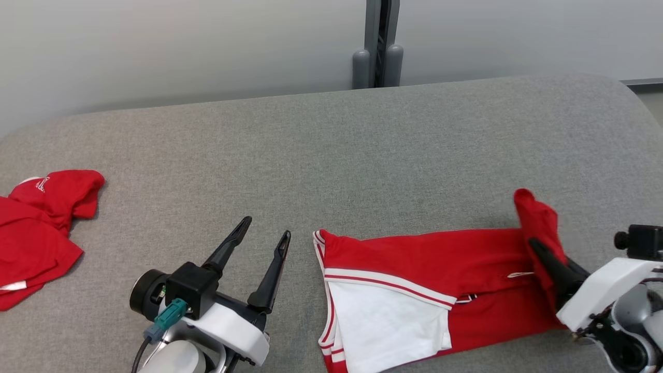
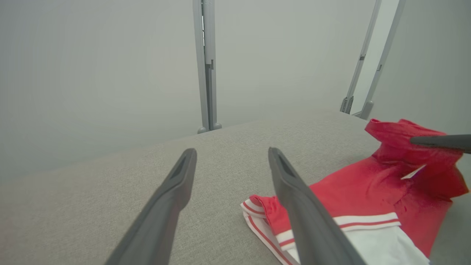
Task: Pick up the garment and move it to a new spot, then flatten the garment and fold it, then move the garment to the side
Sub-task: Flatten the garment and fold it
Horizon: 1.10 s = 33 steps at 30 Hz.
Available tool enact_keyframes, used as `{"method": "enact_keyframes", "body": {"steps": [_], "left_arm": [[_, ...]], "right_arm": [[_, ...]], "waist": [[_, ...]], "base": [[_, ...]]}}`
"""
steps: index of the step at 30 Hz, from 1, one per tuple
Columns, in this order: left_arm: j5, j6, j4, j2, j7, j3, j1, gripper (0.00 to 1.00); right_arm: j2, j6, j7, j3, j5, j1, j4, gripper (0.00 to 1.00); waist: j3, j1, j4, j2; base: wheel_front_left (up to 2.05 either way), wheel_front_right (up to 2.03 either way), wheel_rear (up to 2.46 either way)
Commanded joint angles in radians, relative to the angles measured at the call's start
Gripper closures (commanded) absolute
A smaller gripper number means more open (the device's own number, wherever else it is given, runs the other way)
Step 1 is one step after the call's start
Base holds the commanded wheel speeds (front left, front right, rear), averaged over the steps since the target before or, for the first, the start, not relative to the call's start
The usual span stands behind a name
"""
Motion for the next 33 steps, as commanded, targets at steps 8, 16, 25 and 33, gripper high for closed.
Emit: {"method": "enact_keyframes", "body": {"steps": [8, 16, 25, 33], "left_arm": [[0.001, -0.003, 0.002, -0.004, -0.006, 0.037, 0.029, 0.0], [0.019, -0.02, 0.0, -0.029, -0.006, 0.066, 0.028, 0.0], [0.038, -0.042, 0.015, -0.058, -0.006, 0.086, 0.026, 0.0], [0.05, -0.058, 0.032, -0.075, -0.006, 0.109, 0.037, 0.0]], "right_arm": [[0.184, 0.0, 0.118, -0.044, 0.059, 0.083, -0.186, 1.0], [0.371, 0.0, 0.217, -0.076, 0.017, 0.14, -0.251, 1.0], [0.452, 0.0, 0.254, -0.108, -0.084, 0.161, -0.209, 1.0], [0.474, 0.0, 0.277, -0.132, -0.098, 0.157, -0.198, 0.0]], "waist": [[-0.026, 0.0, 0.015, 0.0], [-0.002, 0.0, 0.08, 0.0], [0.03, 0.0, 0.161, 0.0], [0.039, 0.0, 0.191, 0.0]], "base": [[0.0, 0.0, 0.0], [0.0, 0.0, 0.0], [0.0, 0.0, 0.0], [0.0, 0.0, 0.0]]}}
